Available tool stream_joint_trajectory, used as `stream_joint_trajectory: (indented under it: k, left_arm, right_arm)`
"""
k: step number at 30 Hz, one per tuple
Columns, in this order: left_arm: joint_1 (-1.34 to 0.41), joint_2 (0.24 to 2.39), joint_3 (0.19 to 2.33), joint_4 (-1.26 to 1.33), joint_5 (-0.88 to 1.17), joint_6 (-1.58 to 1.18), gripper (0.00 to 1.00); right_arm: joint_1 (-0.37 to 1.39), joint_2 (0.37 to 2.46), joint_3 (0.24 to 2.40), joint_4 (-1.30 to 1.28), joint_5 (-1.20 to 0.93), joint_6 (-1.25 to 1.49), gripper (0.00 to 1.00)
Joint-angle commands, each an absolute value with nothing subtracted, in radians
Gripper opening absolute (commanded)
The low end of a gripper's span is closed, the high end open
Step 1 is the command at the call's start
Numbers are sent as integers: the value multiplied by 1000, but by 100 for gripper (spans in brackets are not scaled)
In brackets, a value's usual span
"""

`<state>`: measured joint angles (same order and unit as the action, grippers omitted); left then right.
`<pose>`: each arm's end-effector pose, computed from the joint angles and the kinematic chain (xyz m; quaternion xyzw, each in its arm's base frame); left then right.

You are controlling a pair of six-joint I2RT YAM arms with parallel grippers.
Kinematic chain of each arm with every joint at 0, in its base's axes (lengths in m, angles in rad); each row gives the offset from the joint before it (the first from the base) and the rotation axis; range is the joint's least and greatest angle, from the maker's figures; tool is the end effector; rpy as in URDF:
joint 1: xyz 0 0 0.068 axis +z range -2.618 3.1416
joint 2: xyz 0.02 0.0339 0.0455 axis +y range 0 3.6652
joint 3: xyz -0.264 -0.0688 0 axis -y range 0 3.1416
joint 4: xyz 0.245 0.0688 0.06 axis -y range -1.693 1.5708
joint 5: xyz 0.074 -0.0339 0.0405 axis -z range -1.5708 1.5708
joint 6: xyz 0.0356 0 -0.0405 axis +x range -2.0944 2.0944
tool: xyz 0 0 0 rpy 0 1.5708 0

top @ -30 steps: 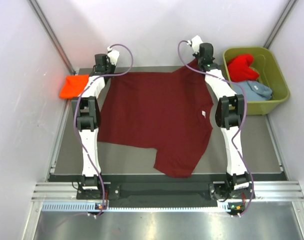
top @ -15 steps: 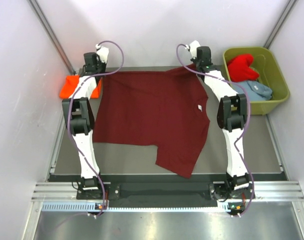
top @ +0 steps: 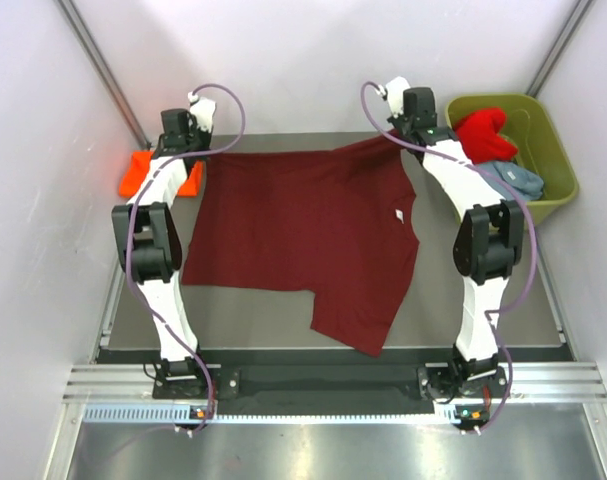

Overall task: Fold and stack the t-shirts
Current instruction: Fold the tshirt

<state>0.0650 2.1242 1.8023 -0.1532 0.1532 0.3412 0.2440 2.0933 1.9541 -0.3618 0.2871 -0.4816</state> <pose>0.5065 0.0275 0.2676 0.1566 0.8376 0.0408 0.5218 0.4853 0.1104 0.3158 -0.2340 0.8219 -0.1820 0.4864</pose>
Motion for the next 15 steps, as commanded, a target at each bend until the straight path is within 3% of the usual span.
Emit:
stream_joint_trajectory:
  k: [1, 15]
  left_arm:
    - [77, 2017, 1740, -150, 163, 334, 0]
    - [101, 1907, 1588, -161, 167, 285, 0]
  right_arm:
    - [271, 1993, 1898, -409, 269, -450, 0]
    - [337, 1856, 1684, -457, 232, -423, 0]
